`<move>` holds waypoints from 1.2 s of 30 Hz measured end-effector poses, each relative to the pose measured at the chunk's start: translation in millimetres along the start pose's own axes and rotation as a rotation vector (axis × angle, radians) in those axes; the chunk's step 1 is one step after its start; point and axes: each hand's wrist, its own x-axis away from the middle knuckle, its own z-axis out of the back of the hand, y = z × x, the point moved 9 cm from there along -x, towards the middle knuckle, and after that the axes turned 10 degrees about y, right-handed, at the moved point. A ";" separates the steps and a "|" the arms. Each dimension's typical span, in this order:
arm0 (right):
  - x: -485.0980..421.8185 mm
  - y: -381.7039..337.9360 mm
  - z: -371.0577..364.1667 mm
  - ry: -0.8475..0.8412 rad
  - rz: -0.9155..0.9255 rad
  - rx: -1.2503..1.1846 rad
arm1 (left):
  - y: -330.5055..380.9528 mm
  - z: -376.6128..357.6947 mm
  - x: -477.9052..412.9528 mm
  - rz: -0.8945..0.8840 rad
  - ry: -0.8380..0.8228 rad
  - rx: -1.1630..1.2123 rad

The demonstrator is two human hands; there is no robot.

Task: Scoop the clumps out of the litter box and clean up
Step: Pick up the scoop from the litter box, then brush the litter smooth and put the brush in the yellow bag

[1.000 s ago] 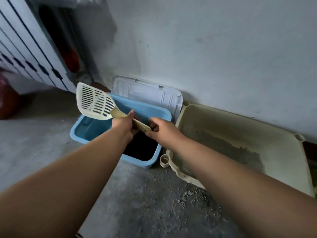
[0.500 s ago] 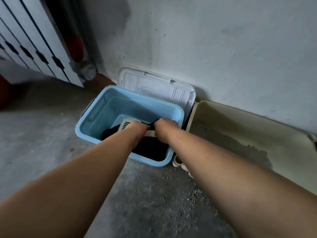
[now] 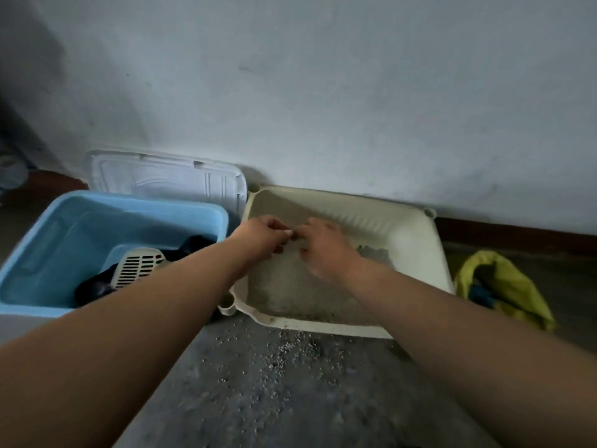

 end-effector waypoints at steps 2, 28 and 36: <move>25.3 42.1 8.6 -0.020 -0.077 -0.007 | 22.1 -40.9 10.6 -0.040 -0.076 -0.042; 239.7 389.9 -9.4 -0.145 -0.792 0.157 | 103.5 -384.6 76.5 -0.540 -0.277 -1.034; 215.2 420.2 34.4 0.031 -0.786 0.152 | 113.6 -388.5 49.6 -0.522 -0.161 -1.048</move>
